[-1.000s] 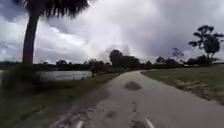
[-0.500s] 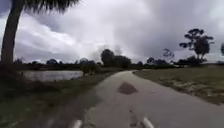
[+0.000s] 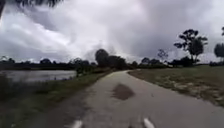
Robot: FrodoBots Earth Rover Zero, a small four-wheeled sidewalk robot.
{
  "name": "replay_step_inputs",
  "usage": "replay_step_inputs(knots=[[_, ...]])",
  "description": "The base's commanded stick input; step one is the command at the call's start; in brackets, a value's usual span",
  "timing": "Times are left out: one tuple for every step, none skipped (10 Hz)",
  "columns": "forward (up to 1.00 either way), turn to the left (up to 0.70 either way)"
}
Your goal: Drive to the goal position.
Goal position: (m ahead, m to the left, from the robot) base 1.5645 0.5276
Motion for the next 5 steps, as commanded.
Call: replay_step_inputs(knots=[[0.70,0.00],[0.70,0.00],[0.70,0.00],[0.70,0.00],[0.70,0.00]])
